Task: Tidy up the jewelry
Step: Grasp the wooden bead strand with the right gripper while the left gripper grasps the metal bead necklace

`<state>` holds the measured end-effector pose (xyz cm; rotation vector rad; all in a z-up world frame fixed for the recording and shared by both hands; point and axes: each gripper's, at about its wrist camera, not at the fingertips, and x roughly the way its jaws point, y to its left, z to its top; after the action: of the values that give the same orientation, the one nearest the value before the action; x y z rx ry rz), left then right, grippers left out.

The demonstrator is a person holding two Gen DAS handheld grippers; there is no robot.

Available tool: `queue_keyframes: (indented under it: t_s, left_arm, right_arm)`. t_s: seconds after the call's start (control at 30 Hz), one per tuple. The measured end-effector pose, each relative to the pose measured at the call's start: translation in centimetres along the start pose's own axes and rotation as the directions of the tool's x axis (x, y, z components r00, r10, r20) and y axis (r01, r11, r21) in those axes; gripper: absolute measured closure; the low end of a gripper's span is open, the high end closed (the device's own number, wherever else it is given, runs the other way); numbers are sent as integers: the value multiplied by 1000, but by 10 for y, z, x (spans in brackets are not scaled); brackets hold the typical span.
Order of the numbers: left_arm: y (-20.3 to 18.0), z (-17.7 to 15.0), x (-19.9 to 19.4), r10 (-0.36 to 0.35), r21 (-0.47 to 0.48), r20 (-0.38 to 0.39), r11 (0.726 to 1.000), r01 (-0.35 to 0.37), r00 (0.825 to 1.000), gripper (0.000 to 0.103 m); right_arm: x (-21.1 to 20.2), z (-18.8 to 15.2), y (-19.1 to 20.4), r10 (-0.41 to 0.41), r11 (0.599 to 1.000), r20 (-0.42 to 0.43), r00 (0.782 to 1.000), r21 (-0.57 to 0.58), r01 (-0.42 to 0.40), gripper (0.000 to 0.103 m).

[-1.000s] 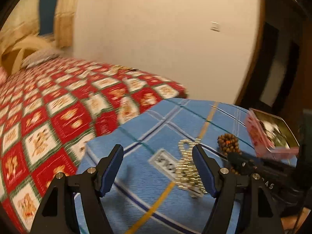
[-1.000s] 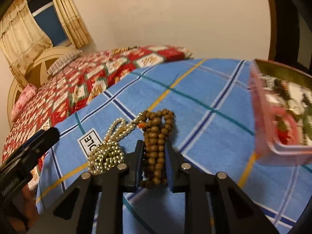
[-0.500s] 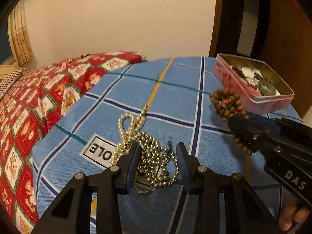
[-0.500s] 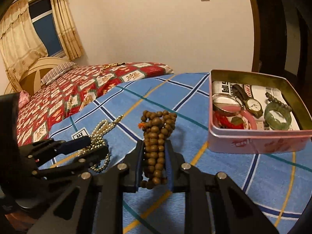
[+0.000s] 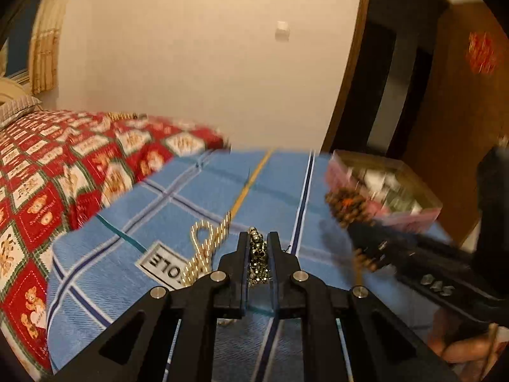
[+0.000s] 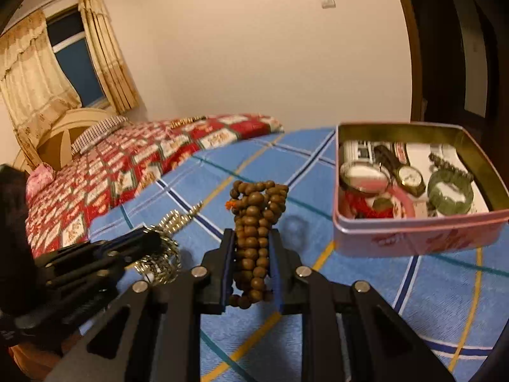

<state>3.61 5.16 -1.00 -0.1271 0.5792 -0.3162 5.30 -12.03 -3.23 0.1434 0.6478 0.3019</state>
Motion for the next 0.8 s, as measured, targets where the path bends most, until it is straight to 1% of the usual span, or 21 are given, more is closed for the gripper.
queue_keyframes:
  t_s: [0.03, 0.1, 0.17, 0.27, 0.33, 0.47, 0.57, 0.63, 0.67, 0.8]
  left_arm:
    - [2, 2, -5, -7, -15, 21, 1000, 7, 1000, 94]
    - [7, 7, -17, 3, -39, 65, 999, -1, 998, 94]
    - [12, 12, -27, 27, -54, 100, 998, -22, 995, 94]
    - [19, 20, -40, 75, -78, 142, 995, -65, 987, 93]
    - [22, 24, -44, 116, -75, 155, 992, -105, 981, 94]
    - [29, 25, -49, 154, -72, 171, 987, -143, 973, 93]
    - [34, 25, -54, 149, -93, 183, 987, -134, 972, 93]
    - [36, 27, -57, 131, -106, 192, 988, -113, 973, 93]
    - [37, 27, -61, 119, -111, 196, 989, -98, 973, 93]
    - [39, 29, -67, 105, -125, 209, 989, -80, 972, 93]
  right_arm:
    - [-2, 1, 0, 6, 1000, 14, 1000, 3, -6, 80]
    - [-7, 2, -1, 10, 1000, 40, 999, 11, -11, 80]
    - [-11, 3, -2, 8, 1000, 65, 998, 17, -9, 80]
    - [-11, 5, -2, 4, 1000, 76, 997, 22, -6, 80]
    - [-11, 5, -2, -2, 1000, 77, 997, 19, 0, 80]
    - [-11, 6, -2, -6, 1000, 75, 997, 15, 5, 80]
    - [-10, 5, -2, -15, 1000, 71, 997, 12, 14, 80]
    - [-11, 5, -3, -17, 1000, 72, 997, 15, 16, 80]
    - [-11, 5, -3, -15, 1000, 74, 997, 17, 14, 80]
    - [-11, 5, -3, 1, 1000, 78, 997, 16, -2, 80]
